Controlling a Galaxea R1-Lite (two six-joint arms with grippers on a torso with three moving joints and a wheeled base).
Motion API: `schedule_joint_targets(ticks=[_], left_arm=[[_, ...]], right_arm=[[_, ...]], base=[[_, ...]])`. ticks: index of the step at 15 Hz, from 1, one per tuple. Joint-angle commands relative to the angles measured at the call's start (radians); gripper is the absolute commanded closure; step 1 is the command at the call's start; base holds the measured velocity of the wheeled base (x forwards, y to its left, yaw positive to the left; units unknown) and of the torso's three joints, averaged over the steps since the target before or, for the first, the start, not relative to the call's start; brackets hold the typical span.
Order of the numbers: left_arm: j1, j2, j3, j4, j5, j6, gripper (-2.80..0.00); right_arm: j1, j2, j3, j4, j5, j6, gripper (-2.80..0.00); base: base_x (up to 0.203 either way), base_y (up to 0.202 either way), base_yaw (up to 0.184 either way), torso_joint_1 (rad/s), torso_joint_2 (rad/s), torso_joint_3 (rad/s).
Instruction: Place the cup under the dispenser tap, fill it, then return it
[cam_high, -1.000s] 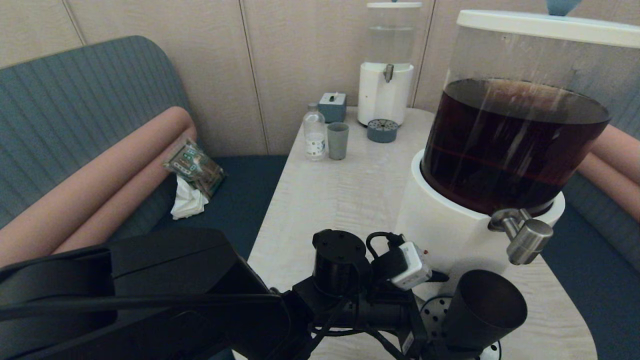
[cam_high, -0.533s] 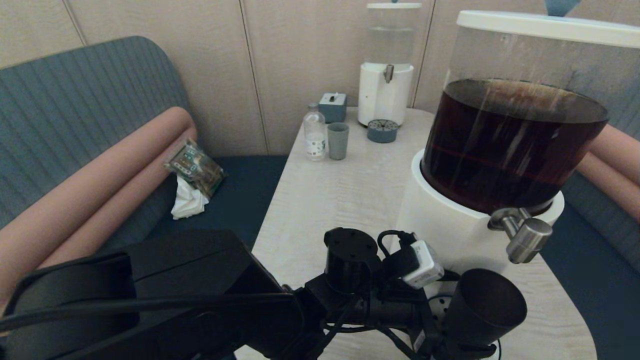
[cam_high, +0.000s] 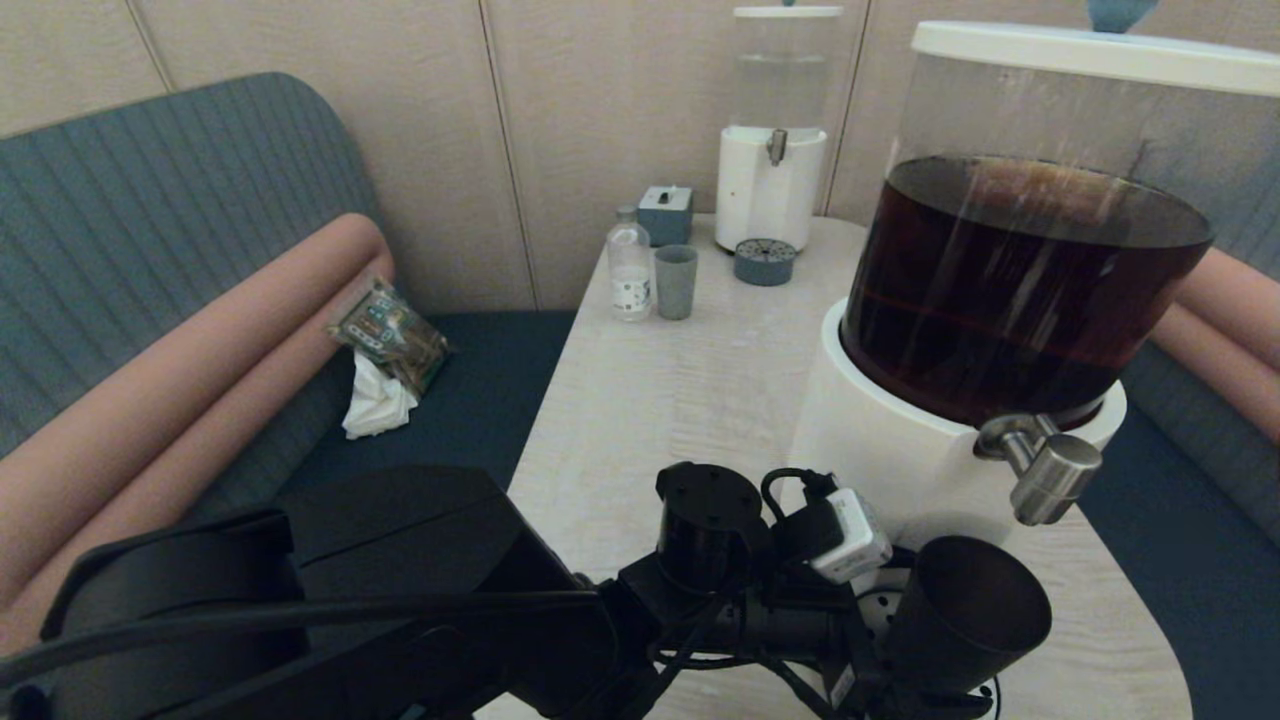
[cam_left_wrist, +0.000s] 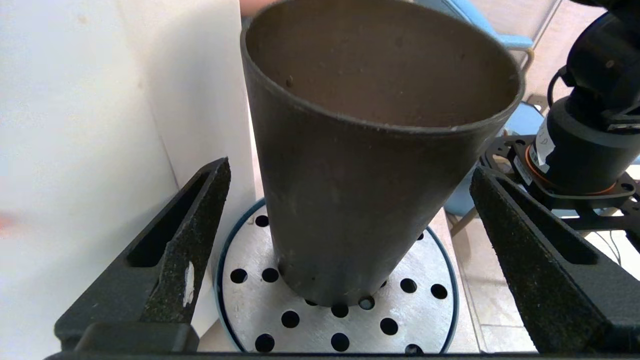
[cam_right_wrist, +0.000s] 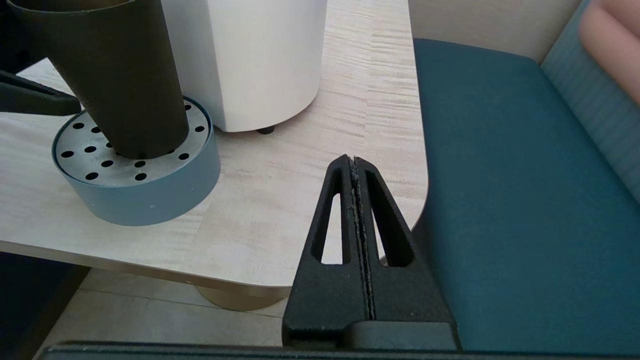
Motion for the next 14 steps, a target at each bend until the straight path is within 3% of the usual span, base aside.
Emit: schedule_joint_targets(ticks=[1, 14], left_arm=[[-0.002, 0.005, -0.001, -0.006, -0.005, -0.001, -2.80], [-0.020, 0.022, -0.005, -0.015, -0.012, -0.002, -2.80]], right_arm=[[0.000, -0.001, 0.003, 0.000, 0.001, -0.001, 0.00], [0.001, 0.000, 0.003, 0.000, 0.001, -0.001, 0.00]], base=[[0.000, 0.000, 0.000, 0.000, 0.00, 0.000], [0.000, 0.000, 0.000, 0.000, 0.00, 0.000]])
